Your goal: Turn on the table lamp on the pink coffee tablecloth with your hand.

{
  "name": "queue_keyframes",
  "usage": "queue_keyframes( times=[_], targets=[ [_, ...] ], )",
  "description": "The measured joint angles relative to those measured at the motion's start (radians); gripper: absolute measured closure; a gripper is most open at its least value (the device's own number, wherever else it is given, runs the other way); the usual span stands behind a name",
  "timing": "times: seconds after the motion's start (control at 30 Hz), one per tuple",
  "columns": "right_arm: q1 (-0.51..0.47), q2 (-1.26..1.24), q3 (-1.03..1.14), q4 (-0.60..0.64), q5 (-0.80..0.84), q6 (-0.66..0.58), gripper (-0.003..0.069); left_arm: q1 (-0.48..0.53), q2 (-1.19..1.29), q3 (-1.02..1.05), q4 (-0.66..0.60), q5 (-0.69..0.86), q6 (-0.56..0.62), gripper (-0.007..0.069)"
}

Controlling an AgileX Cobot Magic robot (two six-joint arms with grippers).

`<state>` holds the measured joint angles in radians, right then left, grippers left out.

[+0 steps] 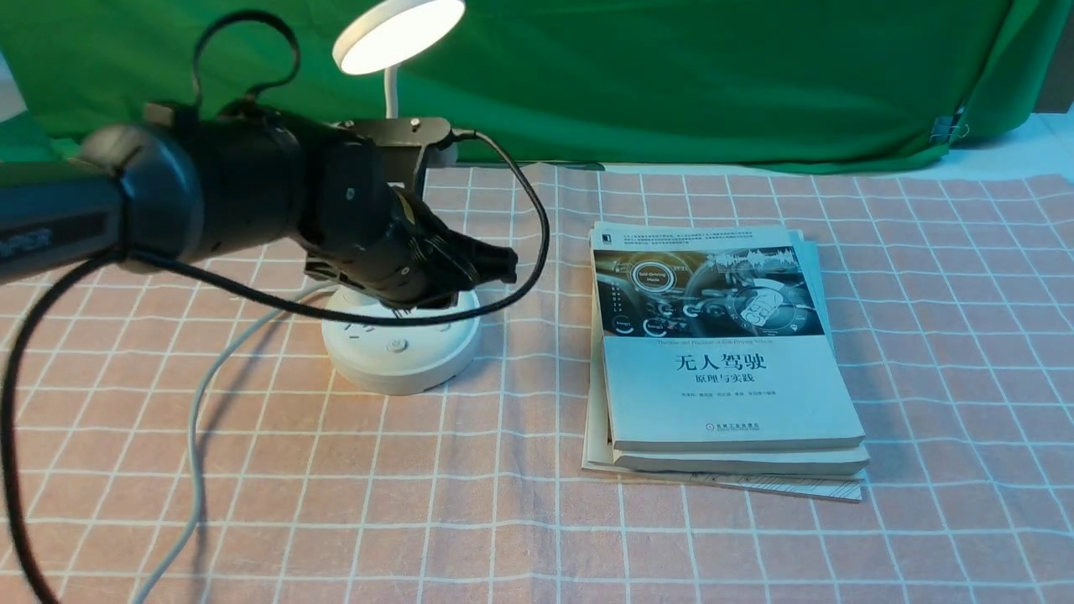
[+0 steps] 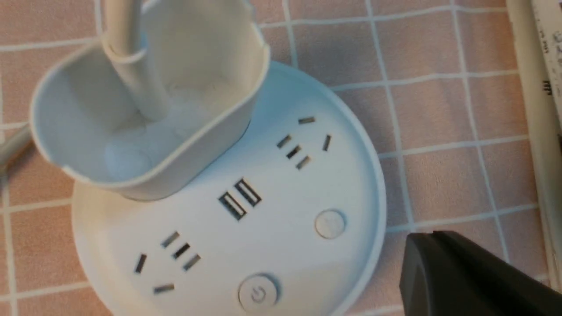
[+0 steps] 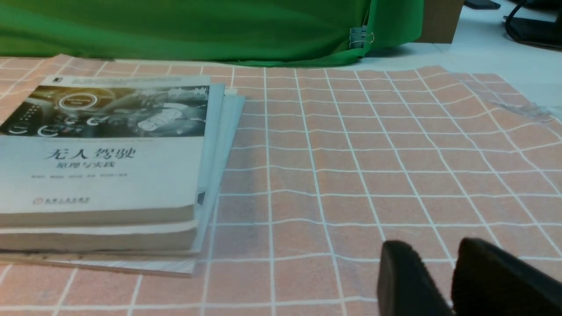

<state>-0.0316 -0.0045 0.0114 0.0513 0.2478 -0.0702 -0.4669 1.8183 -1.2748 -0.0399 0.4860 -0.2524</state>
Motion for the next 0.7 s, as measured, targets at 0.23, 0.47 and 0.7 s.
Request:
queue_keyframes(
  times=[0.23,0.47,0.7],
  targets=[
    [0.000,0.000,0.000,0.000,0.000,0.000,0.0421,-0.105,-0.251,0.289,0.004,-0.153,0.024,0.0622],
    [0.000,0.000,0.000,0.000,0.000,0.000,0.0421,-0.121,-0.646,0.532,0.040,-0.242,0.065,0.0622],
    [0.000,0.000,0.000,0.000,0.000,0.000,0.0421,-0.121,-1.081,0.773,0.040,-0.284,0.064,0.0622]
  ],
)
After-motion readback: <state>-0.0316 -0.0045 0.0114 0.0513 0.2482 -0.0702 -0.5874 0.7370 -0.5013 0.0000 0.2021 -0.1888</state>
